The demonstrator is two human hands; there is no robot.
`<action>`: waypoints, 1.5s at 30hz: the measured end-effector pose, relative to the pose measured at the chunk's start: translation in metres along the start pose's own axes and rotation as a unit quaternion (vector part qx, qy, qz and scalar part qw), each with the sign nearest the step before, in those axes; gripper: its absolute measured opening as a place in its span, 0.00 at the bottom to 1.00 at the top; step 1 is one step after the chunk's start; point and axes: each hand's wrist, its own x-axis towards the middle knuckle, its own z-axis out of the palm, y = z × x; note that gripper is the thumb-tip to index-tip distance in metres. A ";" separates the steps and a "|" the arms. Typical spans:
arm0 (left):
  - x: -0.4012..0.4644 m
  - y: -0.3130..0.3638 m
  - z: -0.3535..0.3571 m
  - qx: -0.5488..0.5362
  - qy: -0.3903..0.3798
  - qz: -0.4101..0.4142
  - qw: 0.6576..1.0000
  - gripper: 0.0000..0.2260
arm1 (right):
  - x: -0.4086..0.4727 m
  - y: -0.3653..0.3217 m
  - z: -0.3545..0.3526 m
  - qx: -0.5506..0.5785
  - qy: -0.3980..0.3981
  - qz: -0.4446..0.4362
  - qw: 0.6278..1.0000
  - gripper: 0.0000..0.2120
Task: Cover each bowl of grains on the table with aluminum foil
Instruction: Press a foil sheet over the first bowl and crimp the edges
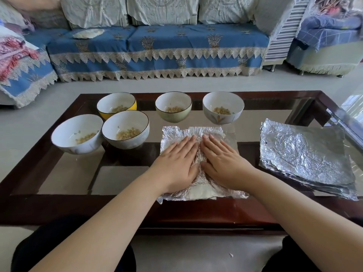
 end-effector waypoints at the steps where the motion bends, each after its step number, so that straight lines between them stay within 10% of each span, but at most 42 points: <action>1: 0.000 -0.001 0.002 0.002 0.004 0.003 1.000 0.31 | 0.000 0.000 0.000 -0.004 -0.005 0.001 1.000 0.30; 21: -0.003 -0.007 -0.011 -0.178 -0.079 0.001 0.981 0.55 | 0.000 0.002 0.002 0.126 0.062 0.016 0.990 0.32; 34: -0.010 -0.004 0.010 -0.323 0.057 0.020 0.945 0.50 | -0.002 -0.002 0.028 0.415 0.208 0.103 0.880 0.18; 45: -0.019 0.002 0.033 -0.485 0.168 -0.038 0.857 0.59 | -0.013 0.026 0.014 0.197 0.058 -0.051 0.977 0.58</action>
